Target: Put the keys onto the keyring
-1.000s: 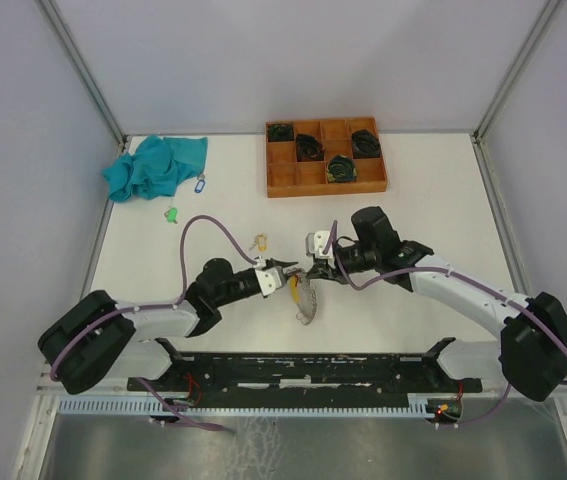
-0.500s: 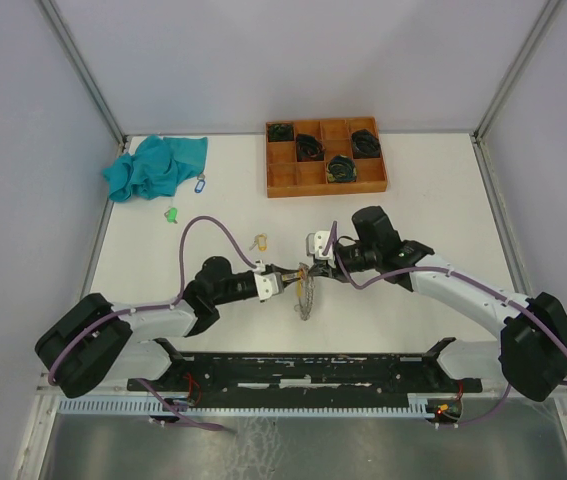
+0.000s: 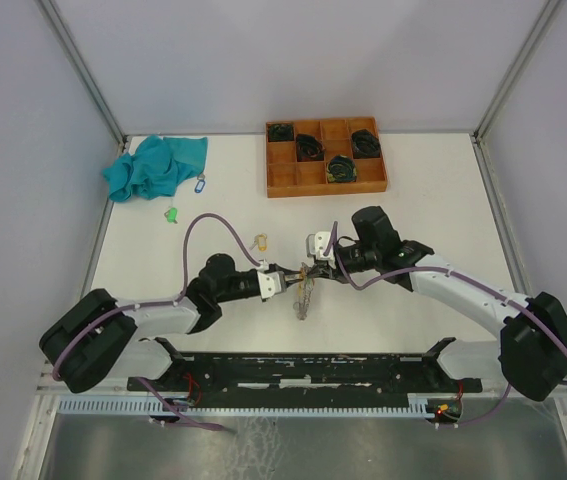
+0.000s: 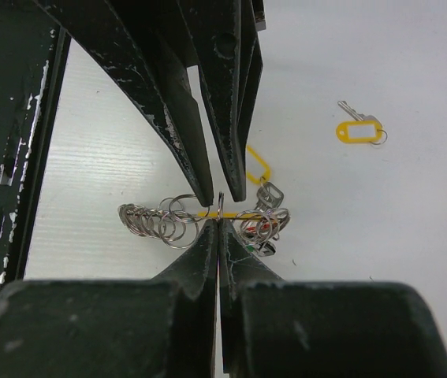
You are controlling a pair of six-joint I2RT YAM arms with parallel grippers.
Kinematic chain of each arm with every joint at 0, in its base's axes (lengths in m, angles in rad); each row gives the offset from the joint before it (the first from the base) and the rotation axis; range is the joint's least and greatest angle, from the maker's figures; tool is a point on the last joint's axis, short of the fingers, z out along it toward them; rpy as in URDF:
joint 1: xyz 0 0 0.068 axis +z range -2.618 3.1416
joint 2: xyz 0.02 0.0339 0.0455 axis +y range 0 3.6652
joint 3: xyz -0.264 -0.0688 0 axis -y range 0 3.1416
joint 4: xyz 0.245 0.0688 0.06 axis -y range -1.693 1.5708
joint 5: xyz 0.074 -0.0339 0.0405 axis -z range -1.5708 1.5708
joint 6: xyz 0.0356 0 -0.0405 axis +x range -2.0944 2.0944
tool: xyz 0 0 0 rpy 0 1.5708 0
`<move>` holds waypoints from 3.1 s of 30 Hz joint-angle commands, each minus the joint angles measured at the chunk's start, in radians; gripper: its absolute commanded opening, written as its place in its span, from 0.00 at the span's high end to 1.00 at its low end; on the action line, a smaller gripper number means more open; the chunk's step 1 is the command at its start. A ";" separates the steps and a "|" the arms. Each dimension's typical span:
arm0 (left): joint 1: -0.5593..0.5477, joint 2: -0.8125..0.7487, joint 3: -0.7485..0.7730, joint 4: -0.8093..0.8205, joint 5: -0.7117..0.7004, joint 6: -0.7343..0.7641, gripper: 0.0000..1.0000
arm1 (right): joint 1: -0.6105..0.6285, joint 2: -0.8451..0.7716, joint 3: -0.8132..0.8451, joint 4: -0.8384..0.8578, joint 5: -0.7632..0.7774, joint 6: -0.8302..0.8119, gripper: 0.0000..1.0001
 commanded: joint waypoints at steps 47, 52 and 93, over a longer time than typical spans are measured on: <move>-0.153 -0.016 0.185 -0.137 -0.619 -0.236 0.97 | 0.096 -0.033 -0.355 0.985 0.489 0.286 0.64; -0.153 -0.006 0.190 -0.124 -0.622 -0.280 0.97 | 0.137 0.032 -0.391 1.121 0.572 0.284 0.66; -0.096 -0.001 0.138 0.010 -0.625 -0.460 0.87 | 0.088 -0.035 -0.360 0.955 0.509 0.339 0.99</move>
